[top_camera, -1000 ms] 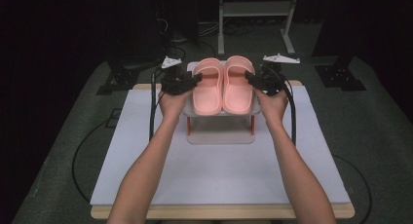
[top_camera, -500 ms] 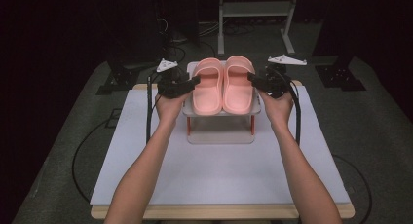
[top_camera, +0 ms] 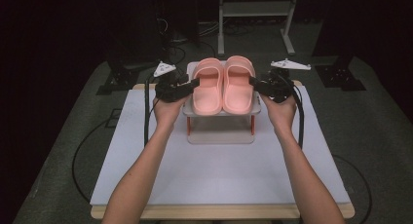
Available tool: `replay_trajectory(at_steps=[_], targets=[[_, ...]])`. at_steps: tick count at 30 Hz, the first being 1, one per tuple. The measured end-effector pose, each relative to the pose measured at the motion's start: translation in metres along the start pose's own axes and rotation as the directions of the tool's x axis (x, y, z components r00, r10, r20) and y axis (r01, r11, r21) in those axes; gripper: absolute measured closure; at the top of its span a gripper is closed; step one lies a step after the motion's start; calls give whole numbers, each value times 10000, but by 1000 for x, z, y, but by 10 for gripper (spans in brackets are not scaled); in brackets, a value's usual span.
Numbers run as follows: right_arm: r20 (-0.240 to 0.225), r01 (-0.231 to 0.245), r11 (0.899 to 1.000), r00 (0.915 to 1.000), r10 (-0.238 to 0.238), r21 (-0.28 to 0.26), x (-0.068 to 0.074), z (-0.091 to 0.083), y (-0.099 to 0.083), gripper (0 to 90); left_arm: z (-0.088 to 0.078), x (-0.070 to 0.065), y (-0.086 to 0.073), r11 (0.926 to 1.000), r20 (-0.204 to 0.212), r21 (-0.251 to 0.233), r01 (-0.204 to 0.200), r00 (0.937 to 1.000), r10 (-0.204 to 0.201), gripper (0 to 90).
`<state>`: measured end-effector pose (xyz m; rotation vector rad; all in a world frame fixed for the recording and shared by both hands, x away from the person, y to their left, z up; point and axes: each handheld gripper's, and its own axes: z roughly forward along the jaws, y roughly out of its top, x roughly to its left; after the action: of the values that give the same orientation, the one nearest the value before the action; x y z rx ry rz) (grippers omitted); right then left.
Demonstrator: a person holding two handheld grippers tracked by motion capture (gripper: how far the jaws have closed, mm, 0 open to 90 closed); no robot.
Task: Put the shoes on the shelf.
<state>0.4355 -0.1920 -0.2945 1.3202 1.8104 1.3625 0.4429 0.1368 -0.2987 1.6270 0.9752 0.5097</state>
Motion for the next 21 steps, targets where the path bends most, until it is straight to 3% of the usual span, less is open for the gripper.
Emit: replay_trajectory(at_steps=[21], targets=[[-17,60,10000,10000,-61,-20,-7,-13,-15,457,-12,-3,-10,9999,338,-152,-14,9994,19,455]])
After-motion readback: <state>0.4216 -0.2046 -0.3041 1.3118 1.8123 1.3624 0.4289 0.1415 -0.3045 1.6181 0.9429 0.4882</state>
